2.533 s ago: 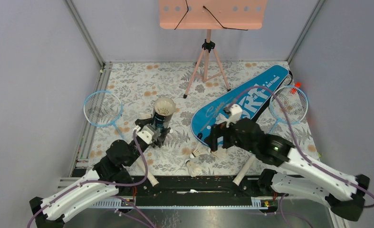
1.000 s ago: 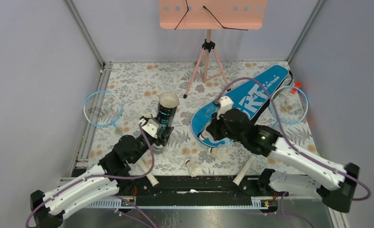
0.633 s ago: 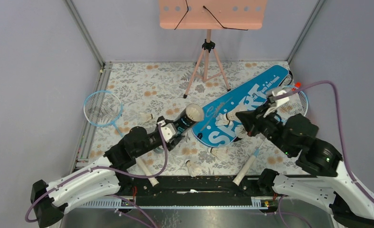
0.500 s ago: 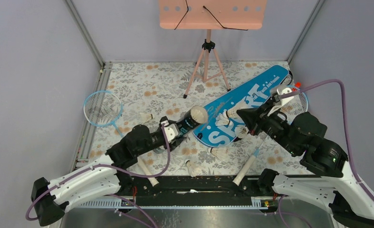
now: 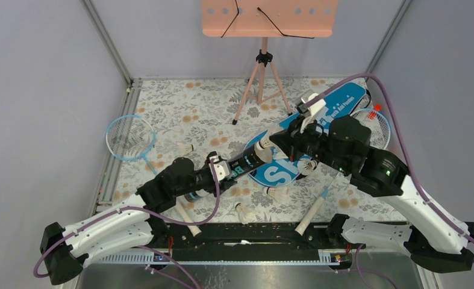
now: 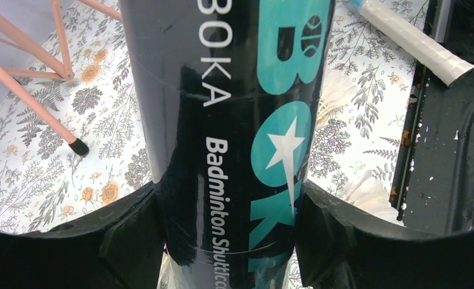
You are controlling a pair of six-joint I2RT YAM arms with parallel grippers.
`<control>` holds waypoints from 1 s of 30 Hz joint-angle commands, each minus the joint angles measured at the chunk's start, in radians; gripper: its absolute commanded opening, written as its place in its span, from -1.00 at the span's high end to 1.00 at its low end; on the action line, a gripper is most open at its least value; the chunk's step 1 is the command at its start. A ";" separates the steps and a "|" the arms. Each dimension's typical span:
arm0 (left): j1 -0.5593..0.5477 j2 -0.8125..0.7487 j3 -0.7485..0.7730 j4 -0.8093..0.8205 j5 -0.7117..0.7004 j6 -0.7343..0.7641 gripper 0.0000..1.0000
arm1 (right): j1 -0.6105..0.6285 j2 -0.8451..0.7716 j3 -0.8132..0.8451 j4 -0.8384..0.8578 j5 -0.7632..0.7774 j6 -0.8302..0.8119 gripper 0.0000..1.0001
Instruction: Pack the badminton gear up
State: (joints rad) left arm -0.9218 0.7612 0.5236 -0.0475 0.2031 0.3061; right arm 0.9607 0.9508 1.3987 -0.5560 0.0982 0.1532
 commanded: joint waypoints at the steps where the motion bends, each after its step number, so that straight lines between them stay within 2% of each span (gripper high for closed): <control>1: 0.000 -0.026 0.001 0.044 0.040 -0.024 0.80 | -0.004 -0.007 -0.001 -0.018 -0.015 -0.015 1.00; 5: -0.002 -0.037 -0.008 0.072 0.045 -0.026 0.80 | -0.004 -0.012 -0.011 -0.021 -0.023 -0.012 1.00; 10: 0.000 -0.046 -0.017 0.086 0.050 -0.033 0.81 | -0.004 0.015 -0.054 -0.002 -0.177 0.051 1.00; 24: 0.000 -0.115 -0.075 0.152 0.142 -0.028 0.81 | -0.003 0.072 -0.155 0.123 -0.370 0.217 1.00; 30: -0.001 -0.165 -0.115 0.208 0.161 -0.033 0.82 | -0.004 0.039 -0.233 0.218 -0.422 0.269 1.00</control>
State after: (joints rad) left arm -0.9218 0.6338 0.4259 0.0315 0.3107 0.2897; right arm 0.9600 1.0119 1.2133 -0.4358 -0.2474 0.3649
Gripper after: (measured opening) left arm 0.665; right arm 0.017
